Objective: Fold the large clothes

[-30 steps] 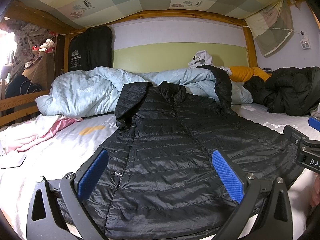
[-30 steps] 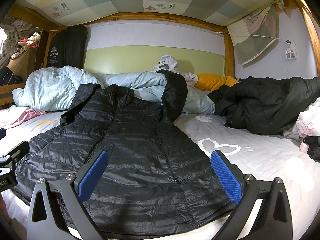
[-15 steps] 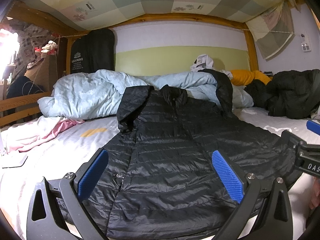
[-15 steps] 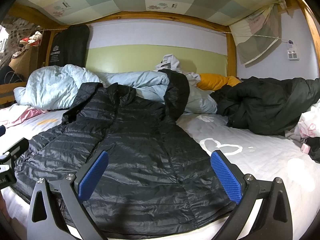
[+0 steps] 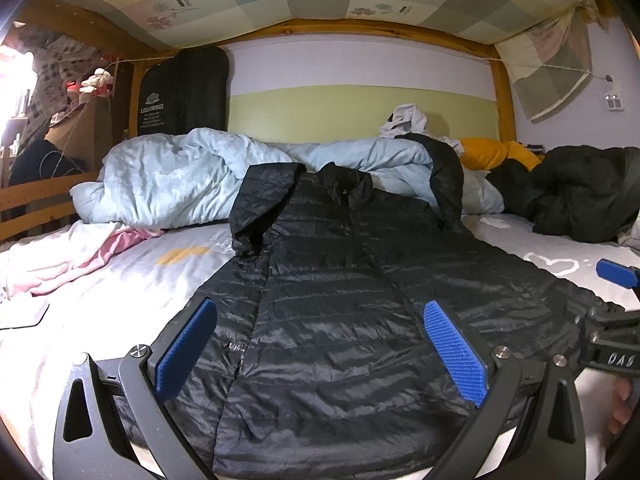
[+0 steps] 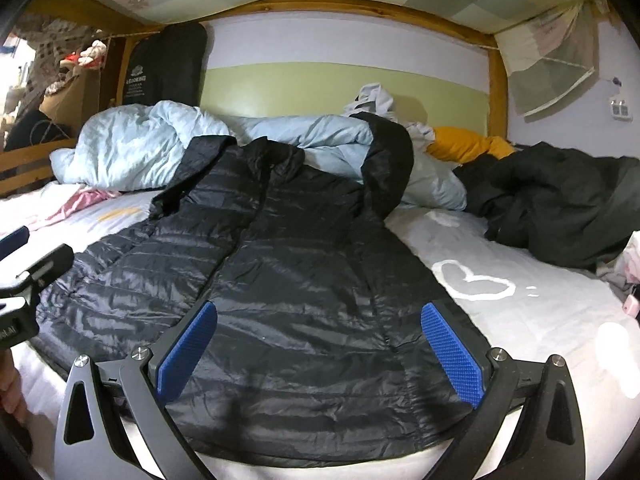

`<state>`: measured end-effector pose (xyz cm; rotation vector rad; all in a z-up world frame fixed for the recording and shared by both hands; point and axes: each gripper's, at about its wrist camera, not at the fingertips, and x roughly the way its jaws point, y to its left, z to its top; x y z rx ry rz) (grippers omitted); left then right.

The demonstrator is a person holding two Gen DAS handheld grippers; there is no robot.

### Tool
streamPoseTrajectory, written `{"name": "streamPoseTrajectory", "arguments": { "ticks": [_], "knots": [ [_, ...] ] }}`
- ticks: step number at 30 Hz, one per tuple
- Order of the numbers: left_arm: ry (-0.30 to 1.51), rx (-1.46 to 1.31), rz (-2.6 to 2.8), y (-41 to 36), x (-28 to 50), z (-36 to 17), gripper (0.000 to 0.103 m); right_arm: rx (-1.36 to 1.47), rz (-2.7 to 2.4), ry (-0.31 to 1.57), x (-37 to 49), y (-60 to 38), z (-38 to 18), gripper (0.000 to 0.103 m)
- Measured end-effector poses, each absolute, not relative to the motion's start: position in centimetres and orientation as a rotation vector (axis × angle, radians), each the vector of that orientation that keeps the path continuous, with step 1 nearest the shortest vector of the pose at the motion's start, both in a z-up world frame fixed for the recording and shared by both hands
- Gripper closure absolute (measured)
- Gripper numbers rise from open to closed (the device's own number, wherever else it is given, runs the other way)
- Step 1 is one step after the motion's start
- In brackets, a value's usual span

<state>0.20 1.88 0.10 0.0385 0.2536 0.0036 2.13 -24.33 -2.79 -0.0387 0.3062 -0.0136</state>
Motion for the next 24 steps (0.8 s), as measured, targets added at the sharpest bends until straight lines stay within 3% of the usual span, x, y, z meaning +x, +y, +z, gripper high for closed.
{"name": "streamPoseTrajectory", "arguments": {
  "ticks": [8, 19, 24],
  "knots": [
    [0.302, 0.065, -0.029, 0.9, -0.4, 0.6, 0.002, 0.089, -0.033, 0.279, 0.6, -25.8, -1.4, 0.0],
    [0.4, 0.03, -0.051, 1.1, -1.8, 4.4, 0.003, 0.065, -0.008, 0.397, -0.5, -25.7, 1.9, 0.0],
    [0.484, 0.002, -0.026, 1.5, -2.0, 5.3, 0.003, 0.023, 0.02, 0.417, -1.5, -25.1, 3.2, 0.005]
  ]
}}
